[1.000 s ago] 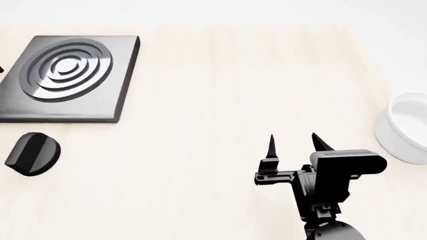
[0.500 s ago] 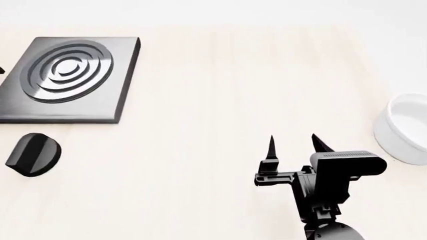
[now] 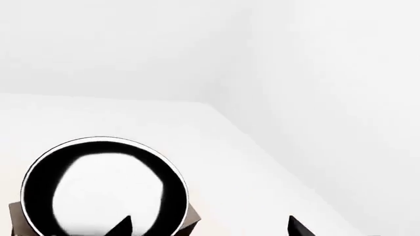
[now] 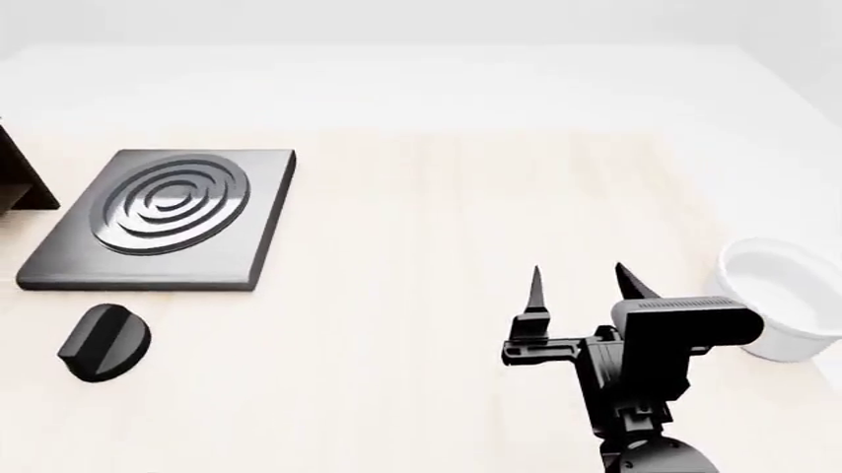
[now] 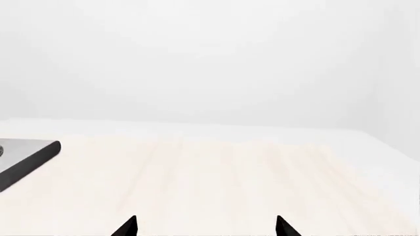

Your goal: Put the frying pan on top of the cabinet.

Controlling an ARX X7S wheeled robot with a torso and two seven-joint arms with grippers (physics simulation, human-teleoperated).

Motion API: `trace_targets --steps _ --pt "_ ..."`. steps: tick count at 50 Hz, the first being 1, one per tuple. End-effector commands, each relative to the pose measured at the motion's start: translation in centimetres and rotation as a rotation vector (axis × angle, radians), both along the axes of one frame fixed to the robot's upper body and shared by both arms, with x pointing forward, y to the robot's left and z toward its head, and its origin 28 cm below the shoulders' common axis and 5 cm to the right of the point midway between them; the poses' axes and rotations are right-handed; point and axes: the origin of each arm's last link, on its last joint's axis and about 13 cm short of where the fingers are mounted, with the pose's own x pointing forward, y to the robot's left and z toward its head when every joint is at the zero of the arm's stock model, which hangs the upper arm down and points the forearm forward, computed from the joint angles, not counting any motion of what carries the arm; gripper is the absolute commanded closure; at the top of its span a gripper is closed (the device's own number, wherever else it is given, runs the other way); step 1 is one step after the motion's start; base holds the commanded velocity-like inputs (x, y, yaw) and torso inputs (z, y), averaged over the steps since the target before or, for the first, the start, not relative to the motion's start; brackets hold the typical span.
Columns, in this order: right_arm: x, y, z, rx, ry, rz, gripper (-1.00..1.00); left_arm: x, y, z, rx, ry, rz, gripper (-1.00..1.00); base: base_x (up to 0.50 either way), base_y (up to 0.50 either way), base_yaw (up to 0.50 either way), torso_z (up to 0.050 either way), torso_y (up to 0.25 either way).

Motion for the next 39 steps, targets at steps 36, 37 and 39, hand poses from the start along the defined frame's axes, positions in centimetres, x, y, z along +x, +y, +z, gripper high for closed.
trace_targets --steps 36,37,39 --pt "-0.3 0.0 3.7 -0.054 -0.171 -0.026 -1.0 -9.3 -19.7 -16.3 0.332 -0.144 -0.971 -1.0 0.0 0.0 0.0 0.0 0.0" --pt "-0.4 0.1 3.9 -0.053 -0.181 -0.021 -1.0 -9.2 -19.8 -16.5 0.33 -0.142 -0.982 -1.0 0.0 0.0 0.0 0.0 0.0" --pt "-0.4 0.1 4.0 -0.061 -0.191 -0.022 -1.0 -9.1 -19.9 -16.6 0.333 -0.144 -0.981 -1.0 0.0 0.0 0.0 0.0 0.0"
